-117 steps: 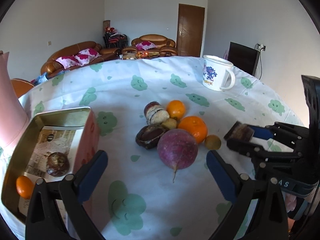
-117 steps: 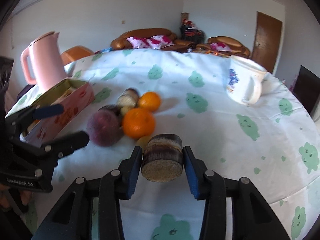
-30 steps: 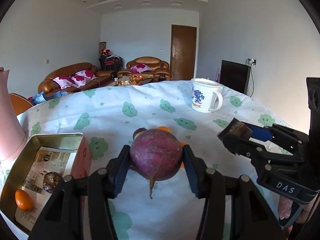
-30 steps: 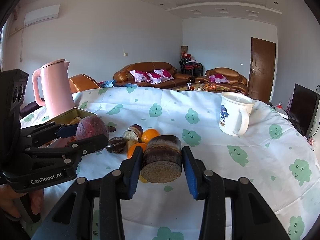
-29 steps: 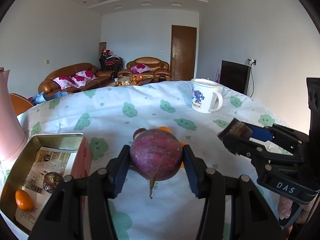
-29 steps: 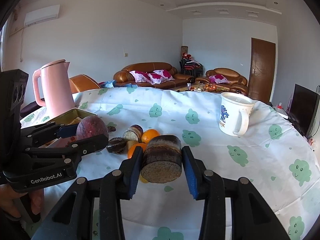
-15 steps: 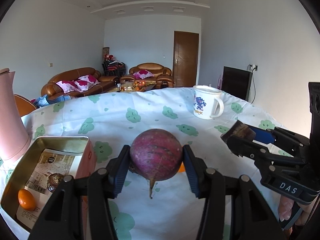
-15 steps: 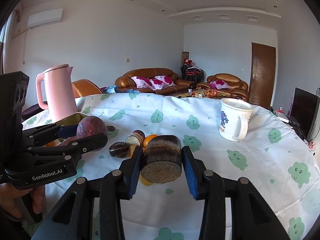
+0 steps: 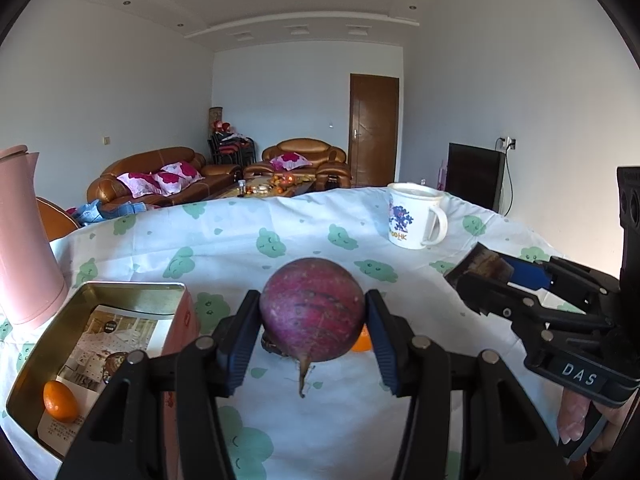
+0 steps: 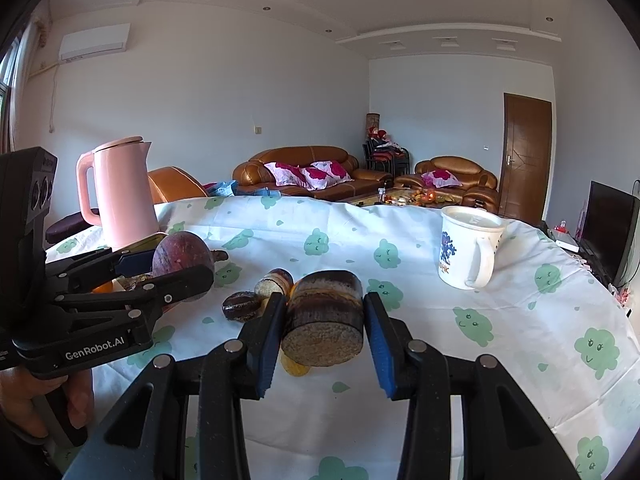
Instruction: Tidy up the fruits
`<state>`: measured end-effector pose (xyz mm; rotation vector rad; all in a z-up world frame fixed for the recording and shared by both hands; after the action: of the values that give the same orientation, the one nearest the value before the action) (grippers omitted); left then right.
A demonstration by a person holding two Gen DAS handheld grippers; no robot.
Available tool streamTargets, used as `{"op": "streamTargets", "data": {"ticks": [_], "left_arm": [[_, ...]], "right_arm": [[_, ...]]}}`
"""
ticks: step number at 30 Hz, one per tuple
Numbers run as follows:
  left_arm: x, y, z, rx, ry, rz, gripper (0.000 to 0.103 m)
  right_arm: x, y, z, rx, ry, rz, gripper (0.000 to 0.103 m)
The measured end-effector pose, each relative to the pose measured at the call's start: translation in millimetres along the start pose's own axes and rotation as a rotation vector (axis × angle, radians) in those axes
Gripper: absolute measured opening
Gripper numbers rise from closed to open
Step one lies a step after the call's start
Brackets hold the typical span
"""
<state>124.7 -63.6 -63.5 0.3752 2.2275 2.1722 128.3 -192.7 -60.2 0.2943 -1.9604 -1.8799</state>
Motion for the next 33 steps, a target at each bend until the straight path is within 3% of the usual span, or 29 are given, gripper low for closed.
{"op": "streamTargets", "data": {"ticks": [10,18,33], "left_arm": [[7,6,2,-0.008,0.015,-0.043,0.054],[10,4,13,0.005,0.044,-0.022,0.054],[28,10,57,0.028,0.107,-0.003,0.054]], "right_arm": [[8,6,2,0.005,0.008,-0.042,0.042],[5,4,11,0.023,0.02,-0.021,0.042],[-5,35,57,0.009,0.143,-0.006,0.042]]}}
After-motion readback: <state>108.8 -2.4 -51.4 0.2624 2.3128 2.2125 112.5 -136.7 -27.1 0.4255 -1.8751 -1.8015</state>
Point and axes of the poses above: each gripper's, at about its wrist camera, not at the fingertips, and x roughly against the way its jaws point, z to its left, y to its top, the point moved 10 cm from there along -x, roughly the way its jaws point, and after that the axes turned 14 degrees about -z, right-handed, at the moved point
